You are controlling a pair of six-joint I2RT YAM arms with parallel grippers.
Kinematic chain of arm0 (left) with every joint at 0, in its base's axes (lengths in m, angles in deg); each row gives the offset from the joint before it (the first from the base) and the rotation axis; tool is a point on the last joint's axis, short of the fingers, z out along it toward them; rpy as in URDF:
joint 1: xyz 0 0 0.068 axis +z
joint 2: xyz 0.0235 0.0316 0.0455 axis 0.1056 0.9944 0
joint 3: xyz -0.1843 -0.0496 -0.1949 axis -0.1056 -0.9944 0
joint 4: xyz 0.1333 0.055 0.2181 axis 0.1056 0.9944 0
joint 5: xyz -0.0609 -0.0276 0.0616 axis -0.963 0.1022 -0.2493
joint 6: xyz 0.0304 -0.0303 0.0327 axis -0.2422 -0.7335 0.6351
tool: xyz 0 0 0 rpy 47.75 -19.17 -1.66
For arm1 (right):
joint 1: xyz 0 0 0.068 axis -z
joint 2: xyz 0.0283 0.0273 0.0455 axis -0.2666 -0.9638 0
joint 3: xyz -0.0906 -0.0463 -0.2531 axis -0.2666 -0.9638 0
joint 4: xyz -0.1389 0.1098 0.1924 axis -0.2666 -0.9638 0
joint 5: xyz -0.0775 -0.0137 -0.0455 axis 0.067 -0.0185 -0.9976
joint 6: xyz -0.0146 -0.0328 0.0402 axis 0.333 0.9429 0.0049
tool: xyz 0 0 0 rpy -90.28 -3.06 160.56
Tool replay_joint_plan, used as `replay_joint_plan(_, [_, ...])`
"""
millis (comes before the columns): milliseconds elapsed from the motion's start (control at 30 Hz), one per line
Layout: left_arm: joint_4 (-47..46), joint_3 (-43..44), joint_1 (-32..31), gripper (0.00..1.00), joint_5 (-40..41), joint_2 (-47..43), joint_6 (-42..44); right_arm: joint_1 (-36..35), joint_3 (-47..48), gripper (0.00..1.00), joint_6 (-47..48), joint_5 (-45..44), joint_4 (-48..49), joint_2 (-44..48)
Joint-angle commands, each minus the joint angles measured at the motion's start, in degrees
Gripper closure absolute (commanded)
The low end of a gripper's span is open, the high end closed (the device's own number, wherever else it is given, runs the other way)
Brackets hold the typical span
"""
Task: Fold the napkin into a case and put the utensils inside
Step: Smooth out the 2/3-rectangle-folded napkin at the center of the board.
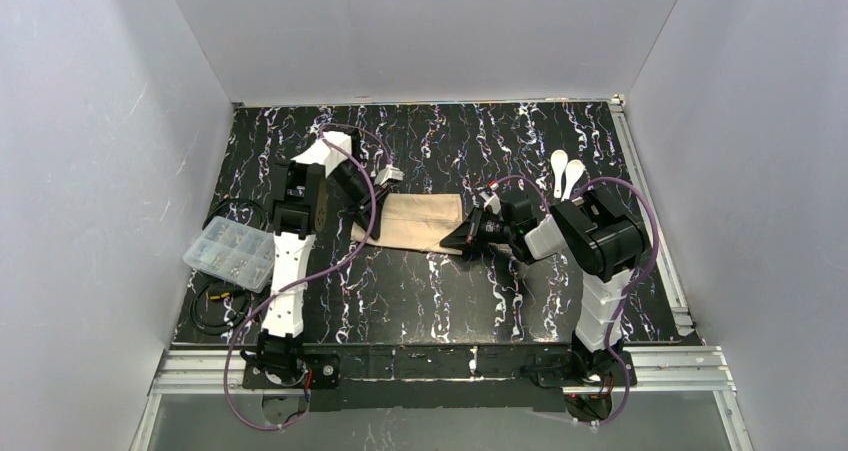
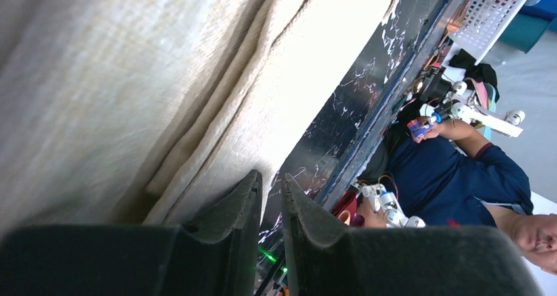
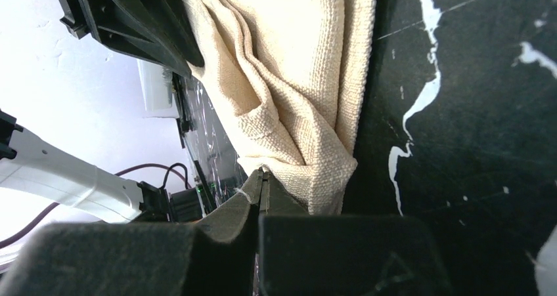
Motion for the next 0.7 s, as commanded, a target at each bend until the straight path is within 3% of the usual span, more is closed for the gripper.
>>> replay_joint_plan(0, [3.00, -0.27, 2.98, 0.82, 4.36, -0.50, 2.99, 0.35, -2.92, 0.96, 2.95, -5.64, -9.40, -1.59])
replay_joint_plan(333, [1.12, -0.57, 9.21, 0.83, 12.05, -3.40, 3.64, 0.36, -3.00, 0.97, 2.34, -5.64, -9.19, -1.47])
replay_joint_plan(667, [6.70, 9.98, 10.60, 0.80, 7.59, -5.41, 2.50, 0.31, -2.45, 0.96, 1.80, -5.23, -9.34, -0.26])
